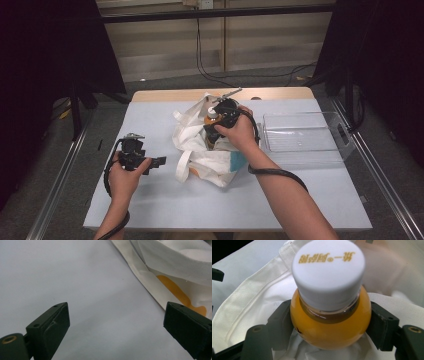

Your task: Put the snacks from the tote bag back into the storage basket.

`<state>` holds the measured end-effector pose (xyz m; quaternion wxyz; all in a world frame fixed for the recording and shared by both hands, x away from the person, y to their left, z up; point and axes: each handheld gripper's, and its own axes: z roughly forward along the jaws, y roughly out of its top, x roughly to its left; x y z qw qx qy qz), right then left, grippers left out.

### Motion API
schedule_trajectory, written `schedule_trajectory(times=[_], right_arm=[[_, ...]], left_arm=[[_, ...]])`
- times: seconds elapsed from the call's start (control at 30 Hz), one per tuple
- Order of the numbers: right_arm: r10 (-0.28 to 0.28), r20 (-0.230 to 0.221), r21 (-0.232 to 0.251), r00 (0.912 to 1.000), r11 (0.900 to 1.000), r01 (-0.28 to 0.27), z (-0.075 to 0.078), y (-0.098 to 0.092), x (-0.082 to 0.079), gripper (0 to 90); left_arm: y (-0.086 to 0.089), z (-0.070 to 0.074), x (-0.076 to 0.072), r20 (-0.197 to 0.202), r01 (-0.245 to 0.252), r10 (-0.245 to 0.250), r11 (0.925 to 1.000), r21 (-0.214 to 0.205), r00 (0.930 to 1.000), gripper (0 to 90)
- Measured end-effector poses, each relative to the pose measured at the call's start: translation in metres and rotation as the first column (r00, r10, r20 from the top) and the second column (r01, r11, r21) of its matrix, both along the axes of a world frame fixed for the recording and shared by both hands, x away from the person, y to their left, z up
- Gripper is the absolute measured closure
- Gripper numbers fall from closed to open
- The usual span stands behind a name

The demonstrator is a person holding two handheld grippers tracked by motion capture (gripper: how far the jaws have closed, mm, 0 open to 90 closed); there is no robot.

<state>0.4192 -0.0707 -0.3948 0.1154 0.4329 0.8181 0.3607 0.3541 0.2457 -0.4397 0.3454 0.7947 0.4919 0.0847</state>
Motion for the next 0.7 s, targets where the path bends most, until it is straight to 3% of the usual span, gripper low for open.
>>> schedule_trajectory(times=[0.07,0.7], right_arm=[[0.003,0.0,-0.007,1.0,1.0,-0.003,0.0004,0.0004,0.0001,30.0],[0.016,-0.019,-0.02,0.9997,0.9997,-0.016,0.0076,-0.0016,0.0002,30.3]], left_arm=[[0.0012,-0.0004,0.001,-0.006,0.013,-0.013,0.9998,0.016,0.9999,6.7],[0.0019,0.0014,0.0018,-0.005,0.016,-0.016,0.9999,-0.002,0.9999,7.0]])
